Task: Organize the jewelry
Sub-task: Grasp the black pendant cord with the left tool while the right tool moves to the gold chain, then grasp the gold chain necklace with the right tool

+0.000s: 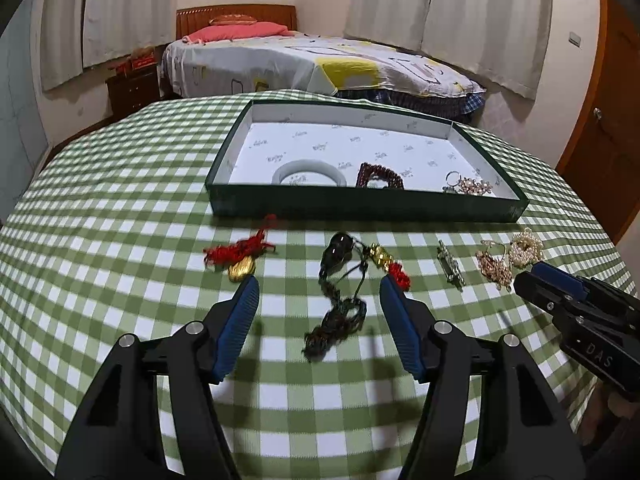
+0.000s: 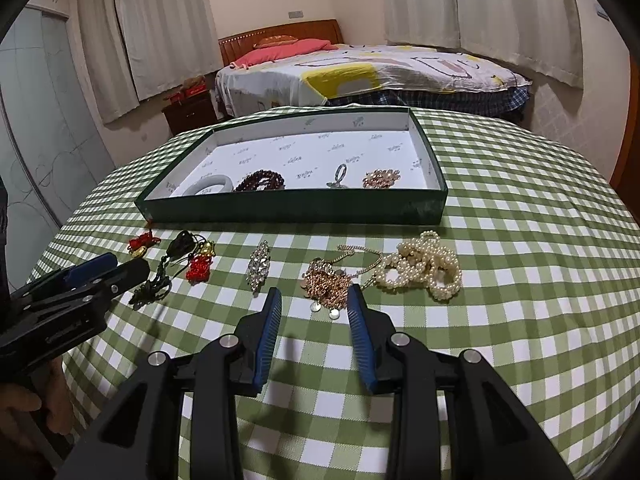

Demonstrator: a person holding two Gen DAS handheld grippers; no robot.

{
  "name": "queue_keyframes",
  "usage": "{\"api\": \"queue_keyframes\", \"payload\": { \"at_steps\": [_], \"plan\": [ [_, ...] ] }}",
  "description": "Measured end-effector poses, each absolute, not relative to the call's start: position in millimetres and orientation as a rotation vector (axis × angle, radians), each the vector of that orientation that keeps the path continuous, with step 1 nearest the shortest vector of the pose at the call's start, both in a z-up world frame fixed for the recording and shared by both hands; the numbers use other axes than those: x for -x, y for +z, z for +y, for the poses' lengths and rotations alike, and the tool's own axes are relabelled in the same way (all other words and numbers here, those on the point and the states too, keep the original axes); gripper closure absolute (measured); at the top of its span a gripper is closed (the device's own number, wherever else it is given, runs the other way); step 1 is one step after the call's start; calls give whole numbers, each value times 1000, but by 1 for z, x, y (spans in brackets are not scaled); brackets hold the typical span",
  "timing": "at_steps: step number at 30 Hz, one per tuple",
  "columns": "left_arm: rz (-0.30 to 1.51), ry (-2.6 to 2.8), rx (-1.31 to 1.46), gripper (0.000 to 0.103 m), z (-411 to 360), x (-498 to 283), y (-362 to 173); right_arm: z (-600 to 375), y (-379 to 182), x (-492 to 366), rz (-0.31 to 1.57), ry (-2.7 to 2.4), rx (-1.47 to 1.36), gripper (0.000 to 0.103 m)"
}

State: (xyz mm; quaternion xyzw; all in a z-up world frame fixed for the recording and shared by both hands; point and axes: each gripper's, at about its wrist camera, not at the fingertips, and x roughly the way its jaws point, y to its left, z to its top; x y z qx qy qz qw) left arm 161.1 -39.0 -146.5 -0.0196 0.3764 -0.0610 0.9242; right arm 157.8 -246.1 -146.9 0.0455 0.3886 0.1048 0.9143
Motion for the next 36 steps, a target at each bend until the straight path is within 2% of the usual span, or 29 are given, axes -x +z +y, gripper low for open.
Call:
{"api": "queue_keyframes", "payload": {
  "at_steps": [6,17,19,24,36],
  "plan": [
    [804,-130,18,58,-46,-186,-154,-248,-150,-158,806,210,-101,68],
    [888,-160,29,65,-53,-215,-165,-250,-154,-164,823,207,-116,68],
    [890,-168,24,82,-55,-216,-165,-249,-155,-164,825,209,-114,68],
    [887,-169,17,88,-56,-216,-165,-248,-155,-164,826,207,-113,68],
    [868,-163,1,88,-56,-207,-166,-245,-158,-171,845,200,-102,68]
  ]
}}
